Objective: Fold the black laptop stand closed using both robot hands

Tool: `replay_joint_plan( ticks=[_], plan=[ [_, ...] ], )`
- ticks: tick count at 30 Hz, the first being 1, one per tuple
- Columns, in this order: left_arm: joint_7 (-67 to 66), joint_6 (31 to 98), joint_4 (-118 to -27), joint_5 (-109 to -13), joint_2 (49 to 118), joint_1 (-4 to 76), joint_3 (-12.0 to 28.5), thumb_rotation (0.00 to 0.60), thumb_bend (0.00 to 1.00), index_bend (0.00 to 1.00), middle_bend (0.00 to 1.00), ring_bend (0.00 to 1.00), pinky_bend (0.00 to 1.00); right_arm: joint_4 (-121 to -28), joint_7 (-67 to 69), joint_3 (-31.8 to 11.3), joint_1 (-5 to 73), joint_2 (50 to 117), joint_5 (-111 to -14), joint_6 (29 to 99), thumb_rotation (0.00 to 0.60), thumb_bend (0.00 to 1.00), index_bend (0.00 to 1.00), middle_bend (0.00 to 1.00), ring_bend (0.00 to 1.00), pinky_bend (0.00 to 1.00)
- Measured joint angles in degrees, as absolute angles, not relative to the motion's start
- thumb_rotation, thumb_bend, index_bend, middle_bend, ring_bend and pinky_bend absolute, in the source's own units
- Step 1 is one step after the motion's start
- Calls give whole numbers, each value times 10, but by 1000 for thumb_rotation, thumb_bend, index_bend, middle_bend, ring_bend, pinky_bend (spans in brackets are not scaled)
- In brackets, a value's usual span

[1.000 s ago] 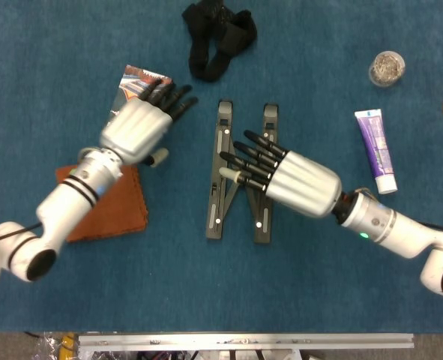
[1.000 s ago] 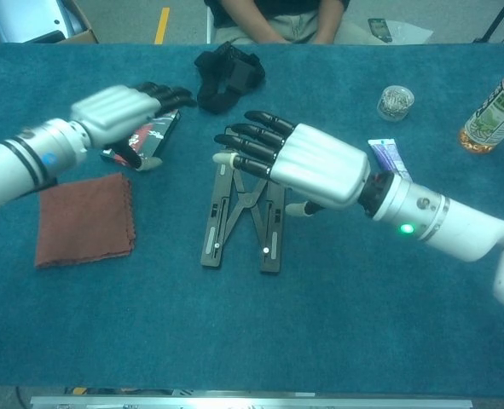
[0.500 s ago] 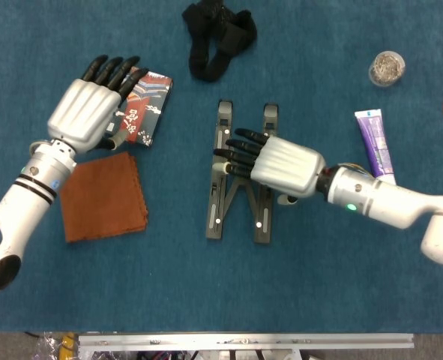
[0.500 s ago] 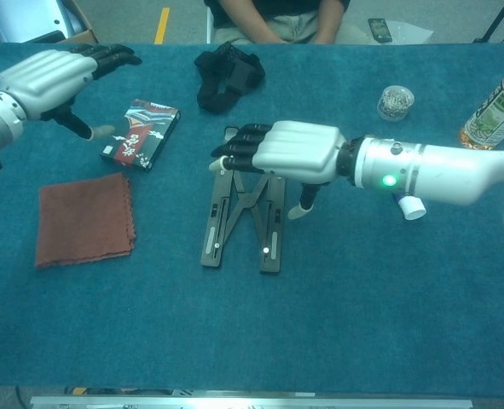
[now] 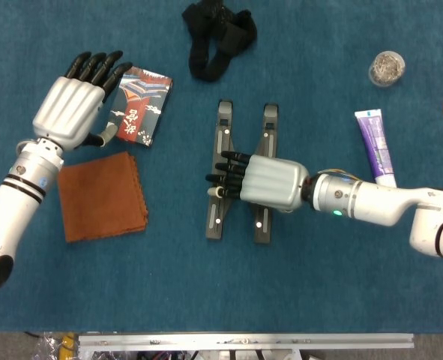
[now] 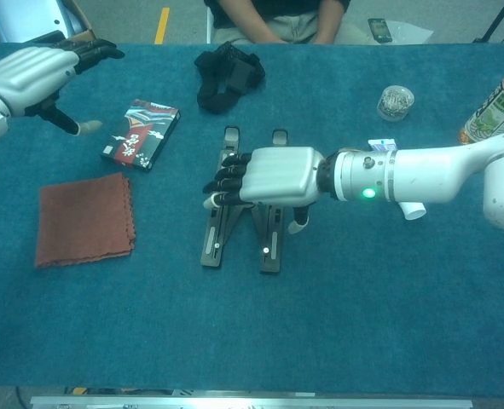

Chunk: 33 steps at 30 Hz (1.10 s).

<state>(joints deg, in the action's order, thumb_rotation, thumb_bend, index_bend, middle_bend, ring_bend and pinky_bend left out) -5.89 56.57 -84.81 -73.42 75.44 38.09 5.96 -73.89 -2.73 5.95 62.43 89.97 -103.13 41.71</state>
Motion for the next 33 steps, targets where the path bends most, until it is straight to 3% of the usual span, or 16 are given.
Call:
replay_joint_plan(
  ticks=[20, 33],
  plan=[
    [-26, 565, -824, -741, 757, 371, 65, 600, 284, 0, 0, 0, 0, -683, -19, 59, 645, 959, -1015, 386, 600, 0, 0, 0, 0, 0],
    [-24, 562, -818, -747, 763, 373, 66, 600, 284, 0, 0, 0, 0, -671, -10, 50, 648, 974, -991, 379, 600, 43, 0, 182, 0, 0]
  ],
)
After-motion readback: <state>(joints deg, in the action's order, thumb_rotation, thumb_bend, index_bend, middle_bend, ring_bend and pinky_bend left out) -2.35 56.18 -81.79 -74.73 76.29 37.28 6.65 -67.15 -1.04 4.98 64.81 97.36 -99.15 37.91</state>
